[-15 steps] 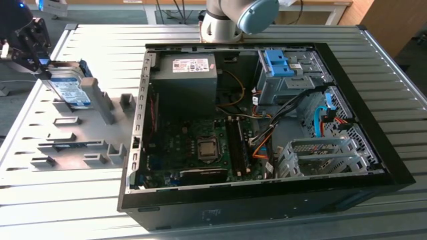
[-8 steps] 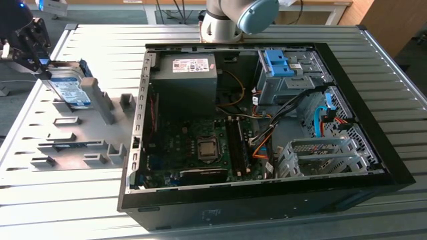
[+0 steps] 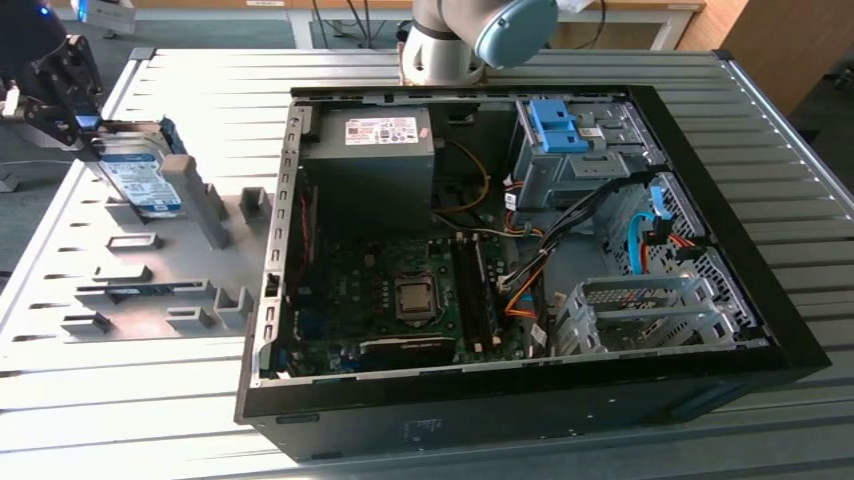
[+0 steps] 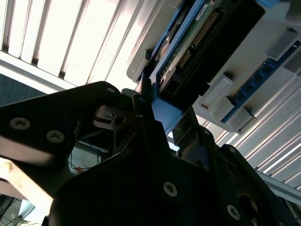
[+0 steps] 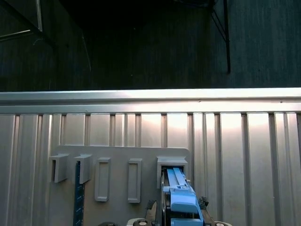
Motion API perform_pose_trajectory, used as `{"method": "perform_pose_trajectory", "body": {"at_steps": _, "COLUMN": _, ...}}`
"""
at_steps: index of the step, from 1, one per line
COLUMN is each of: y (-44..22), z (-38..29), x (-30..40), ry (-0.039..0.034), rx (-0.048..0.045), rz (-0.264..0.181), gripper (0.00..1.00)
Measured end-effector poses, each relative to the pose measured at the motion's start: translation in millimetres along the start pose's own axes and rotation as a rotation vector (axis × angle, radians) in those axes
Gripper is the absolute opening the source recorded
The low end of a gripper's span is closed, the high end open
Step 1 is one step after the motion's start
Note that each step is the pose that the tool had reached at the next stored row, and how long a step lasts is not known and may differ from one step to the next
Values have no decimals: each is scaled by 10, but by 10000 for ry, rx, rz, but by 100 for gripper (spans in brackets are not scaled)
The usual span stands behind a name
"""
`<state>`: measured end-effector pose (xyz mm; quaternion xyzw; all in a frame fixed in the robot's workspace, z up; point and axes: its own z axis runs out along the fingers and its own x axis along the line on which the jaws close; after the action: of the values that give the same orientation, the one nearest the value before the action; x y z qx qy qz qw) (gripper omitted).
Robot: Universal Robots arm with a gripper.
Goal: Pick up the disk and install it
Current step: 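Pick up the disk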
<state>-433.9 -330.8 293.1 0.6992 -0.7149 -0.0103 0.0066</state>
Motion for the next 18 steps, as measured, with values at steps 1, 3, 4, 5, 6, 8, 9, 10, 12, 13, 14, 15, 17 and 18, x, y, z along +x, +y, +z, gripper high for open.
{"method": "perform_pose_trajectory", "body": {"at_steps": 1, "y": 0, "z": 0, "x": 0, "ry": 0, "rx": 1, "rz": -1, "gripper": 44}}
{"method": "perform_pose_trajectory", "body": {"at_steps": 3, "y": 0, "z": 0, "x": 0, "ry": 0, "rx": 0, "rz": -3, "gripper": 44}}
{"method": "perform_pose_trajectory", "body": {"at_steps": 4, "y": 0, "z": 0, "x": 0, "ry": 0, "rx": 0, "rz": -4, "gripper": 44}}
{"method": "perform_pose_trajectory", "body": {"at_steps": 5, "y": 0, "z": 0, "x": 0, "ry": 0, "rx": 0, "rz": -4, "gripper": 43}}
{"method": "perform_pose_trajectory", "body": {"at_steps": 6, "y": 0, "z": 0, "x": 0, "ry": 0, "rx": 0, "rz": -6, "gripper": 36}}
{"method": "perform_pose_trajectory", "body": {"at_steps": 8, "y": 0, "z": 0, "x": 0, "ry": 0, "rx": 0, "rz": -7, "gripper": 36}}
{"method": "perform_pose_trajectory", "body": {"at_steps": 9, "y": 0, "z": 0, "x": 0, "ry": 0, "rx": 0, "rz": -8, "gripper": 36}}
{"method": "perform_pose_trajectory", "body": {"at_steps": 10, "y": 0, "z": 0, "x": 0, "ry": 0, "rx": 0, "rz": -9, "gripper": 36}}
{"method": "perform_pose_trajectory", "body": {"at_steps": 12, "y": 0, "z": 0, "x": 0, "ry": 0, "rx": -1, "rz": -11, "gripper": 36}}
{"method": "perform_pose_trajectory", "body": {"at_steps": 13, "y": 0, "z": -1, "x": 0, "ry": -1, "rx": 1, "rz": -11, "gripper": 36}}
{"method": "perform_pose_trajectory", "body": {"at_steps": 14, "y": 0, "z": -6, "x": 0, "ry": 0, "rx": 0, "rz": -11, "gripper": 36}}
{"method": "perform_pose_trajectory", "body": {"at_steps": 15, "y": 0, "z": -14, "x": 0, "ry": 1, "rx": -1, "rz": -11, "gripper": 36}}
{"method": "perform_pose_trajectory", "body": {"at_steps": 17, "y": 1, "z": -31, "x": 0, "ry": 0, "rx": 1, "rz": -11, "gripper": 36}}
{"method": "perform_pose_trajectory", "body": {"at_steps": 18, "y": 1, "z": -41, "x": 0, "ry": 0, "rx": 1, "rz": -10, "gripper": 36}}
